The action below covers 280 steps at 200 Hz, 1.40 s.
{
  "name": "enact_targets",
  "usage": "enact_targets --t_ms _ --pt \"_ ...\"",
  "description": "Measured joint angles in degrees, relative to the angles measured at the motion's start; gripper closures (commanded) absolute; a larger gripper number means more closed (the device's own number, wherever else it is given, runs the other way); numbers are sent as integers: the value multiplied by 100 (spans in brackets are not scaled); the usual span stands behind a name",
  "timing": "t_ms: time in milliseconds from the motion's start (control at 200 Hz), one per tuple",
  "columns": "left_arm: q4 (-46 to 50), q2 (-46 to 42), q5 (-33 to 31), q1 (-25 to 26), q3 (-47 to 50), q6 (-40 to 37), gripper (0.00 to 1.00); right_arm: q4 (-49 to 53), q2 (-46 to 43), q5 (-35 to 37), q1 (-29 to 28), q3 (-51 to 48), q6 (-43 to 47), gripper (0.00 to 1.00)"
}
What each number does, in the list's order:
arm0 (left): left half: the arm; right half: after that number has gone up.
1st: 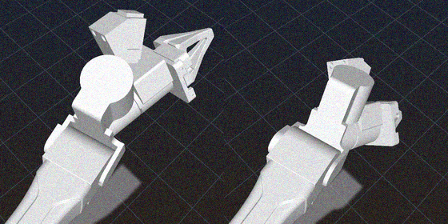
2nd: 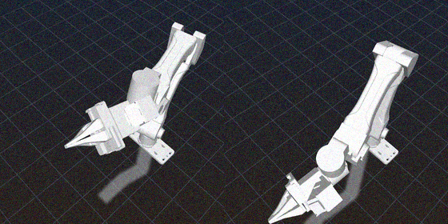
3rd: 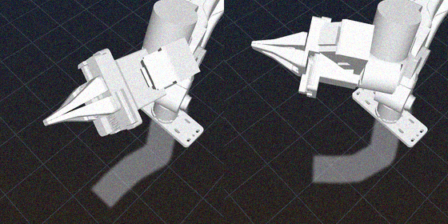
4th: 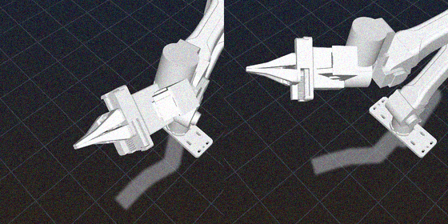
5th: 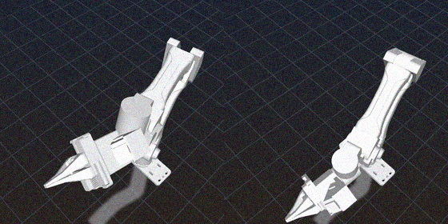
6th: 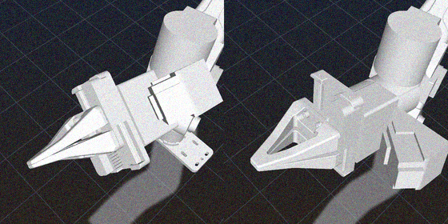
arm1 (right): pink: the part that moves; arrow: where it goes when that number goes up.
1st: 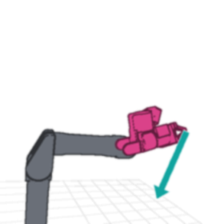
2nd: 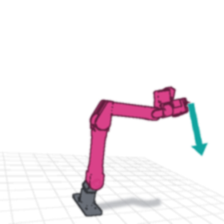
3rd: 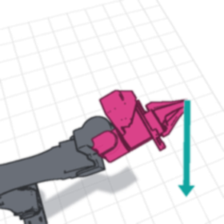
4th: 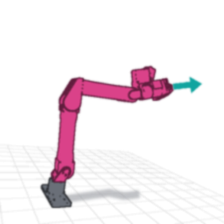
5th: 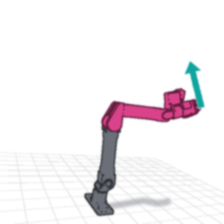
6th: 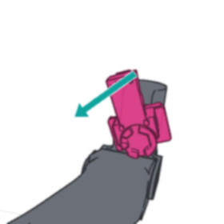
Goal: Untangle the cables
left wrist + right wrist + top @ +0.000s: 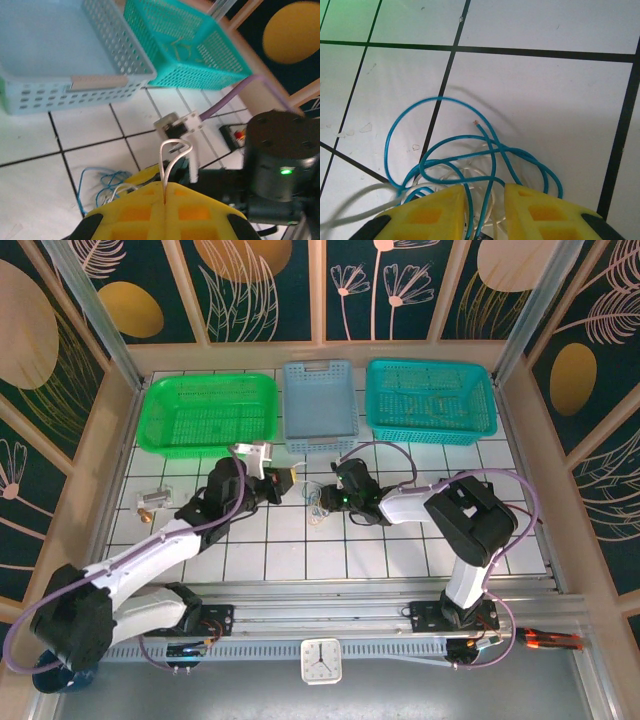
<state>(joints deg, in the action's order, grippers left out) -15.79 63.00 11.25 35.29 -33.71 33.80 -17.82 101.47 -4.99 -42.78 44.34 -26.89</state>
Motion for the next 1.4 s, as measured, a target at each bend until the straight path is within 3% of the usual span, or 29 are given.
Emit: enact_targets --t_ms 591,1016,1401 --pt "-1001 -1121 -452 0 48 446 100 -48 55 0 0 0 -20 72" --pt "-905 -1119 -807 0 -1294 369 100 -175 79 0 2 -28 -42 72" --pt "-151 -763 -1554 -2 -2747 -398 100 -289 101 2 2 -66 -42 72"
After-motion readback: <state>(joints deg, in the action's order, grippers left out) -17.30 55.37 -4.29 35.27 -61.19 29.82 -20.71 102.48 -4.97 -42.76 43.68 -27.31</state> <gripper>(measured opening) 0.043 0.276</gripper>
